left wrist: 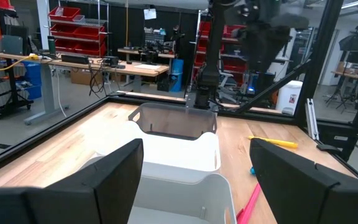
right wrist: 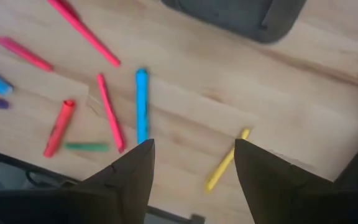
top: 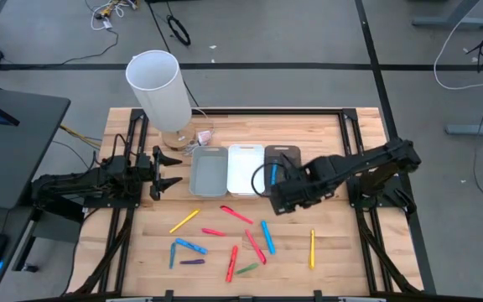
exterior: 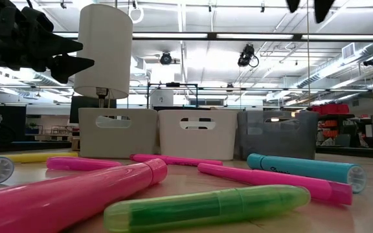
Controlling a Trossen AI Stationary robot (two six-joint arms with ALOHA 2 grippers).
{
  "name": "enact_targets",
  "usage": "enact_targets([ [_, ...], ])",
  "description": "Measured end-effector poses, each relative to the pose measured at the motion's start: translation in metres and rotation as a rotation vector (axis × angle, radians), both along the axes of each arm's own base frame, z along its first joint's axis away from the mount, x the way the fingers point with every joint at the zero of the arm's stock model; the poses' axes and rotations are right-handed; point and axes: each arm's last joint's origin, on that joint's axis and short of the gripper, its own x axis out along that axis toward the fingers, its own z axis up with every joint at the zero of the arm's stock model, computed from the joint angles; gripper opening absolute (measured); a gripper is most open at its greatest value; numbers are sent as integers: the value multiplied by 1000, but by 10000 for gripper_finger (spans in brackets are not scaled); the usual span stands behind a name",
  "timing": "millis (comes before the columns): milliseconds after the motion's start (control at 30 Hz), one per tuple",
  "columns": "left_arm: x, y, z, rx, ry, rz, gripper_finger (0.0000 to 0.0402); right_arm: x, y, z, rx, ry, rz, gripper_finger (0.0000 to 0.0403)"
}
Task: Pick & Place Markers
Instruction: Put the right blue marker pen into the black bin
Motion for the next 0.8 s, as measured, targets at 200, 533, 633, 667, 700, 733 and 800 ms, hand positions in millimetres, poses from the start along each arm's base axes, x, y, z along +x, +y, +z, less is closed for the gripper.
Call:
enact_targets([
  [200, 0, 0, 0, 0, 0, 0, 303, -5, 17, -2, 6, 11, -10, 221],
  [533, 0, 0, 0, 0, 1, 0, 303, 28, 39, -14, 31, 59, 22, 221],
  [633, 0, 0, 0, 0, 0, 0, 303, 40, 45, -13, 39, 41, 25, 221],
  [667, 0, 0, 0, 0, 1, 0, 303, 44, 47, -12, 41, 35, 26, 221],
  [700, 0, 0, 0, 0, 1, 0, 303, 49, 49, -13, 42, 31, 26, 221],
  [733, 0, 0, 0, 0, 1, 0, 303, 53, 50, -13, 44, 27, 26, 221],
  [800, 0, 0, 0, 0, 0, 0, 303, 62, 54, -15, 46, 21, 27, 221],
])
